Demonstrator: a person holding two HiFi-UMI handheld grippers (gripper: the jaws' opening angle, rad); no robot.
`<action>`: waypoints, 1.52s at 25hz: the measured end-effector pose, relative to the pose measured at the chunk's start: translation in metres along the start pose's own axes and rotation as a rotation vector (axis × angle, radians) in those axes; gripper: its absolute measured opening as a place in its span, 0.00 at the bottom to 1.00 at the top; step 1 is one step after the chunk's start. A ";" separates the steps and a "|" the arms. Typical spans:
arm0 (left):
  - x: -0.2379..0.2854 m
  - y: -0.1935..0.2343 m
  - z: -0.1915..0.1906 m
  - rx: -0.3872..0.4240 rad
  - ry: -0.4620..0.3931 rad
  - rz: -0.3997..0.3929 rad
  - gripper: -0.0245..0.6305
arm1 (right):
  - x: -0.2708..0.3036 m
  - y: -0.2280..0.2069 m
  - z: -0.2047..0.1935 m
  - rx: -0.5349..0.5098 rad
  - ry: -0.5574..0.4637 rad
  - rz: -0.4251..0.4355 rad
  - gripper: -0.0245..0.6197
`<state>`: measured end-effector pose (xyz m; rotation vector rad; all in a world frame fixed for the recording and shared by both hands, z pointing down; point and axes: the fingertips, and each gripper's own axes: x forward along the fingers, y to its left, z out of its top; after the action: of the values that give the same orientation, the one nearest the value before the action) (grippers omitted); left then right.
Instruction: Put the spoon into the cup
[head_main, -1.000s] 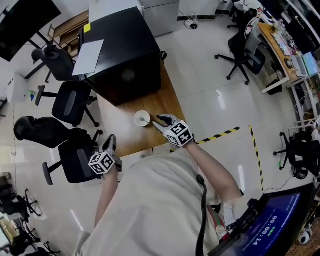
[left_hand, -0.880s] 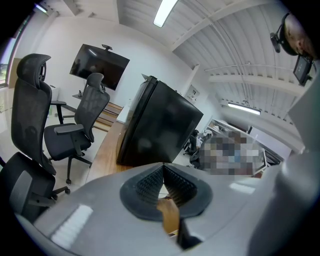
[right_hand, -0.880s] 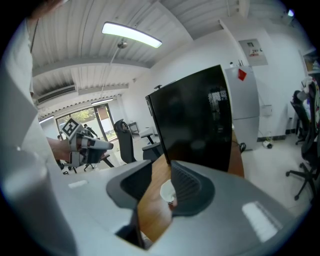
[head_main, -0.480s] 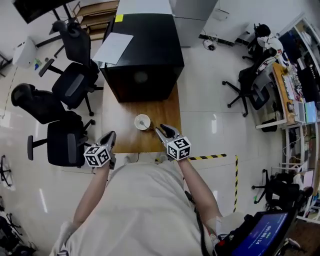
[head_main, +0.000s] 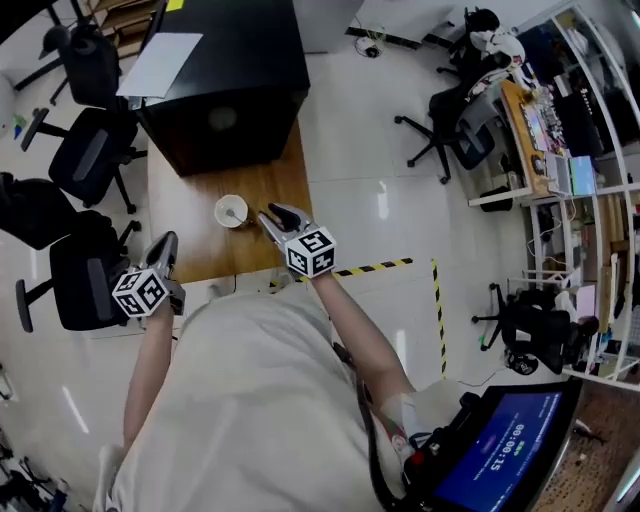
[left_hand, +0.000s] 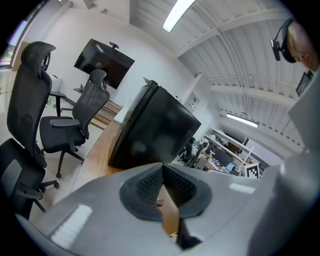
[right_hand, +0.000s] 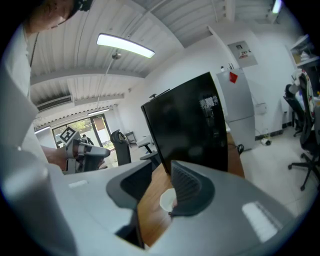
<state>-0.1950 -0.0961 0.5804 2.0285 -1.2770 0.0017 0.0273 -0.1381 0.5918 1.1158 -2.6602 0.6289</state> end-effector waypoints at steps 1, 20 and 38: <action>0.003 -0.001 0.000 -0.003 -0.002 -0.002 0.04 | -0.001 0.000 0.000 -0.001 -0.003 0.004 0.23; 0.034 -0.048 -0.029 0.127 0.076 -0.014 0.04 | -0.060 -0.034 -0.026 0.008 -0.019 -0.094 0.22; 0.031 -0.037 -0.042 0.157 0.132 0.038 0.04 | -0.069 -0.066 -0.034 -0.020 0.037 -0.217 0.17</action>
<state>-0.1357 -0.0875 0.6011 2.0977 -1.2659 0.2568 0.1232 -0.1197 0.6198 1.3495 -2.4625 0.5744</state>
